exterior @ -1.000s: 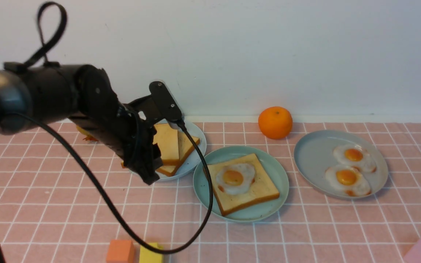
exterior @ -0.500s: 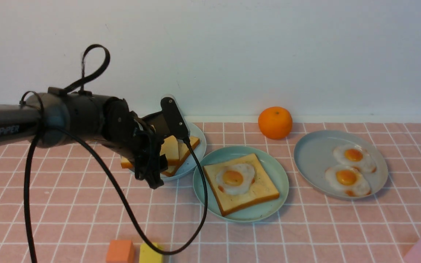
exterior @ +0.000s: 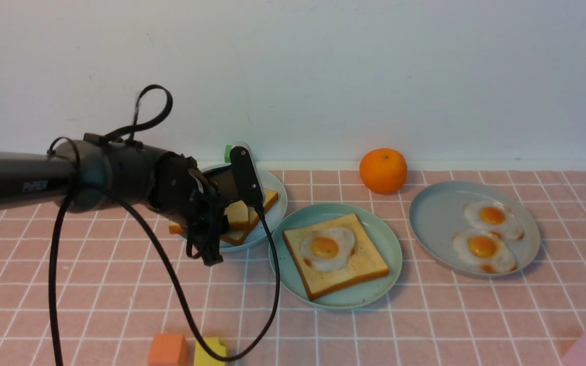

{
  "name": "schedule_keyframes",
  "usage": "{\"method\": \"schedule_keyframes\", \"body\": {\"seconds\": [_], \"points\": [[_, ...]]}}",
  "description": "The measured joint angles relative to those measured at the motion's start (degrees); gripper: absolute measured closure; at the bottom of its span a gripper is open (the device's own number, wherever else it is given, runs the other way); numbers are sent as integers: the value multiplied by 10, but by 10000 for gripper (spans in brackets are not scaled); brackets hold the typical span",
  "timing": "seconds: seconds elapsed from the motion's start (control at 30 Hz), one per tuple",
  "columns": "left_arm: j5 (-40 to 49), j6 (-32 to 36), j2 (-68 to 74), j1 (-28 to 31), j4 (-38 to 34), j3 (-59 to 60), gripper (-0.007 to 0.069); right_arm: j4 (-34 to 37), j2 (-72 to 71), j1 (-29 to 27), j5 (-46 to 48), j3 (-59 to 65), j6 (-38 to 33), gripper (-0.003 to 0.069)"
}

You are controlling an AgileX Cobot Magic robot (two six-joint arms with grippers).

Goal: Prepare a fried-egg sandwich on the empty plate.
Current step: Use the left arm to grab a slice of bread, then use the left arm to place a slice of bread on the fried egg in the middle

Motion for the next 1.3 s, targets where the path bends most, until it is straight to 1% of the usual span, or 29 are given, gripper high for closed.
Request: {"method": "schedule_keyframes", "body": {"seconds": [0.07, 0.1, 0.13, 0.17, 0.27, 0.5, 0.67, 0.7, 0.73, 0.8, 0.9, 0.93, 0.97, 1.0, 1.03, 1.1, 1.23, 1.3], "points": [[-2, 1, 0, 0, 3, 0, 427, 6, 0, 0, 0, 0, 0, 644], [-2, 2, 0, 0, 4, 0, 456, 11, 0, 0, 0, 0, 0, 643], [-2, 2, 0, 0, 3, 0, 460, 12, 0, 0, 0, 0, 0, 643], [-3, 2, 0, 0, 4, 0, 493, 18, 0, 0, 0, 0, 0, 641], [-5, 2, 0, 0, 5, 0, 528, 26, 0, 0, 0, 0, 0, 641], [10, 2, -24, -2, 0, 1, 529, 33, 0, 0, 1, 0, 0, 636], [47, -1, -102, -17, -9, 1, 535, 23, 0, 0, 26, 0, 0, 634], [70, -1, -130, -34, -30, 1, 535, 12, 0, 0, 46, 0, 0, 634], [73, -1, -133, -34, -33, 1, 535, 11, 0, 0, 46, 0, 0, 634], [112, -1, -163, -74, -88, 1, 535, -7, 0, 0, 86, 0, 1, 632], [147, -7, -170, -124, -154, 1, 535, -27, 0, 0, 110, 1, 12, 629], [149, -8, -169, -127, -158, 1, 535, -27, 0, 0, 110, 1, 13, 629], [156, -19, -161, -159, -181, 1, 535, -34, 0, 0, 110, 0, 23, 627], [155, -28, -154, -174, -185, 1, 535, -35, 0, 0, 110, 0, 26, 627], [155, -28, -152, -174, -185, 1, 535, -35, 0, 0, 110, 0, 26, 627], [134, -56, -135, -199, -179, 1, 535, -37, -1, 0, 110, 2, 28, 627], [114, -126, -95, -207, -147, -27, 539, -37, -6, 0, 110, 2, 28, 624], [113, -147, -84, -207, -131, -43, 541, -37, -8, 0, 110, 2, 28, 623]]}}
